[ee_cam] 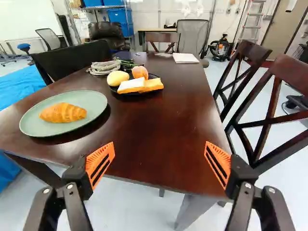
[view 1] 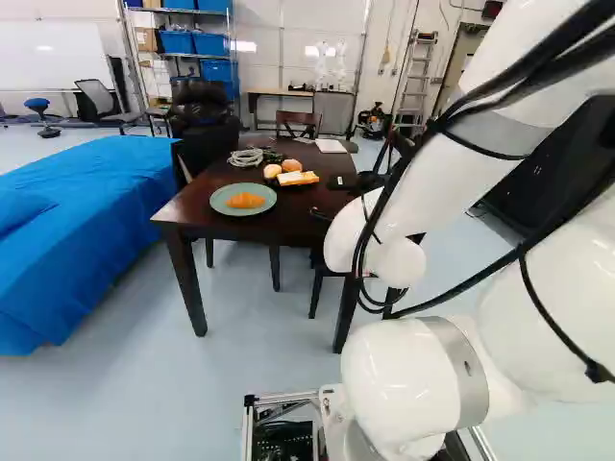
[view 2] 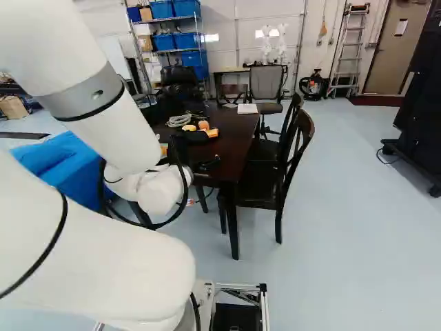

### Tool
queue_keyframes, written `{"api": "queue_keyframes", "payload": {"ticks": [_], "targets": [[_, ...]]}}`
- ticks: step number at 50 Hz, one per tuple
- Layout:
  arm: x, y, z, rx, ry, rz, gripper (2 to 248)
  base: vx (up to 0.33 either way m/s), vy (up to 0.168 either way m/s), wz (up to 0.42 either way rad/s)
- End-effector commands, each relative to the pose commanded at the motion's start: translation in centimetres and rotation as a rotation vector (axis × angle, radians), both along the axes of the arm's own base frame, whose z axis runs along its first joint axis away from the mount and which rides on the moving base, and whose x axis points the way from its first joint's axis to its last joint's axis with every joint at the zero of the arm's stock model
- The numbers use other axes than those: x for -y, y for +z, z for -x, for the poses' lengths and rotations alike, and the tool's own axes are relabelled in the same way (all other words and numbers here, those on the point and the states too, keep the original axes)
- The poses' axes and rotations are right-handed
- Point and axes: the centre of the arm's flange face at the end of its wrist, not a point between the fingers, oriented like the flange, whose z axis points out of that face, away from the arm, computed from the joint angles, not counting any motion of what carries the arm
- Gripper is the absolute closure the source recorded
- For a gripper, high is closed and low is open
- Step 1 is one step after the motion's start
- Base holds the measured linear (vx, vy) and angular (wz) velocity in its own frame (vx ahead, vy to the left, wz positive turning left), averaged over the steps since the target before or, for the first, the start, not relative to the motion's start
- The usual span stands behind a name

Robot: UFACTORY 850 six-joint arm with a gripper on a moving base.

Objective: Move the croissant to the empty plate

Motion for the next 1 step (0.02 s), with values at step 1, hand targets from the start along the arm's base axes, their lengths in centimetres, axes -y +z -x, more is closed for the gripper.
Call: {"api": "queue_keyframes", "payload": {"ticks": [1], "targets": [[0.00,0.00,0.00,0.000,0.000,0.000,3,0.000,0.000,0.000]]}}
